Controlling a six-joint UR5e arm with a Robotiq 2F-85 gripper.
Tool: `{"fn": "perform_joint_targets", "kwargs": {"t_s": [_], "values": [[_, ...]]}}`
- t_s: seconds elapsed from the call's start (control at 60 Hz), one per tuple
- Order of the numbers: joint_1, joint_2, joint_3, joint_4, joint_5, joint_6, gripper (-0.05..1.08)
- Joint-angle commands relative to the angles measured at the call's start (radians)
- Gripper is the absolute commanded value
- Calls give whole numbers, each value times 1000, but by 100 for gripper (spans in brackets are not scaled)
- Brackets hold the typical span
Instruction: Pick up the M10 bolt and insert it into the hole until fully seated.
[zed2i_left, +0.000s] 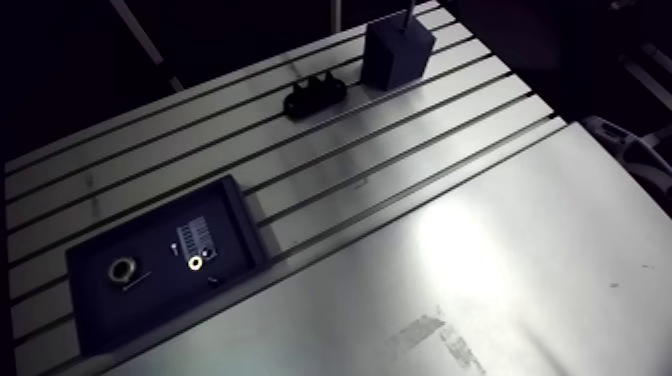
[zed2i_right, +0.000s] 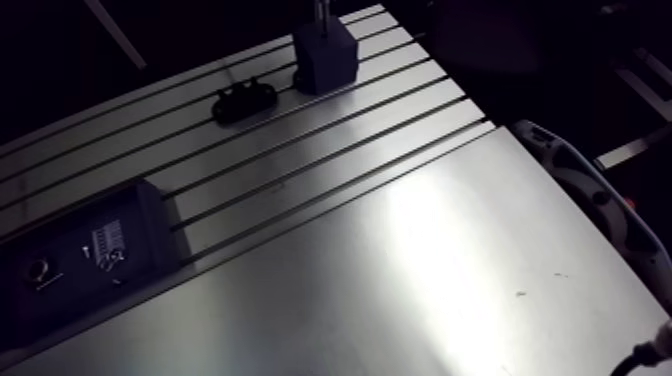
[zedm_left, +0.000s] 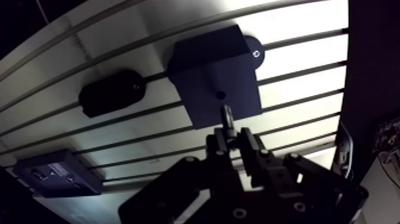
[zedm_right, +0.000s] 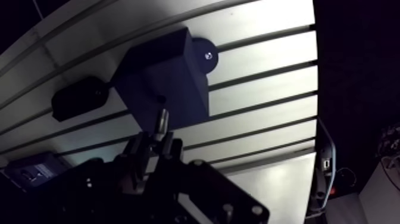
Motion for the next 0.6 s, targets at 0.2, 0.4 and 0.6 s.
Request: {"fn": "perform_joint_targets", "kwargs": {"t_s": [0.2,0.4,0.6], "values": [[1,0,-1,-35,-3,-4,108],[1,5,-1,-35,0,-3,108],[4,10,-1,-34,2,-5,108]]}}
